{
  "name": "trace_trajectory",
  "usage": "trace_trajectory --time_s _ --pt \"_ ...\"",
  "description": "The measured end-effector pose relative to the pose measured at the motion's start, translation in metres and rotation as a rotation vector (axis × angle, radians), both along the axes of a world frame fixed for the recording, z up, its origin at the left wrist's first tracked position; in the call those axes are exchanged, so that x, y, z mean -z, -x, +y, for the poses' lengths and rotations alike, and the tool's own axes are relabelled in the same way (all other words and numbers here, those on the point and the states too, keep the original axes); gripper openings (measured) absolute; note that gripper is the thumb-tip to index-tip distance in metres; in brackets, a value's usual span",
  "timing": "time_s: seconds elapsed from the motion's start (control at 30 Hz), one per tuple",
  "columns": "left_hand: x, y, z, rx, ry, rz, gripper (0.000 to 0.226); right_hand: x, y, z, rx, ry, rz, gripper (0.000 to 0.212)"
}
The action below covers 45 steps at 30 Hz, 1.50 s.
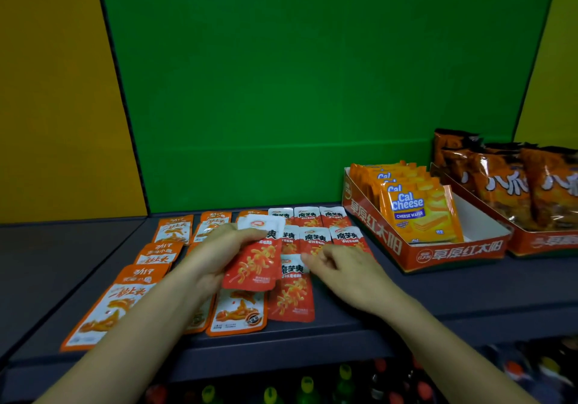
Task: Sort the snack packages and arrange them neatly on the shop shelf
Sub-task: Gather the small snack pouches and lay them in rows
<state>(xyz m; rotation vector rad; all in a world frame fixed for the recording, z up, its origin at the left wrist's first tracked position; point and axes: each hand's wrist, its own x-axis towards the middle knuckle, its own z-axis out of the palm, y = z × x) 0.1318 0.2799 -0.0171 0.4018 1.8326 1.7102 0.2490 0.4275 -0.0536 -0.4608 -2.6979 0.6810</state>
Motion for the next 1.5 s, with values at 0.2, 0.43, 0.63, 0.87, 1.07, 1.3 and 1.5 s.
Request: trace_trajectory --time_s 0.2,0.43,0.63,0.87,1.07,1.3,1.5 --pt "0.011 -0.027 0.028 0.048 -0.029 0.026 0.027 -0.004 -0.011 -0.001 0.024 0.106 0.087 0.051" --pt "0.021 -0.037 0.051 0.152 -0.003 0.094 0.004 0.001 -0.035 0.024 0.050 0.226 0.116 0.039" --pt "0.021 -0.035 0.051 0.290 0.084 0.245 0.013 0.003 -0.059 0.045 0.065 0.287 0.162 0.046" --pt "0.025 -0.030 0.055 0.230 0.204 0.510 0.023 0.009 -0.071 0.063 0.140 0.186 0.035 0.039" --pt "0.030 -0.027 0.061 0.163 0.456 0.936 0.034 0.013 -0.069 0.064 0.201 0.045 -0.007 0.039" --pt "0.031 -0.029 0.062 0.154 0.702 1.155 0.035 0.016 -0.066 0.063 0.261 -0.051 0.040 0.036" --pt "0.031 -0.034 0.065 0.168 0.780 1.216 0.035 0.015 -0.063 0.060 0.284 -0.107 0.038 0.034"
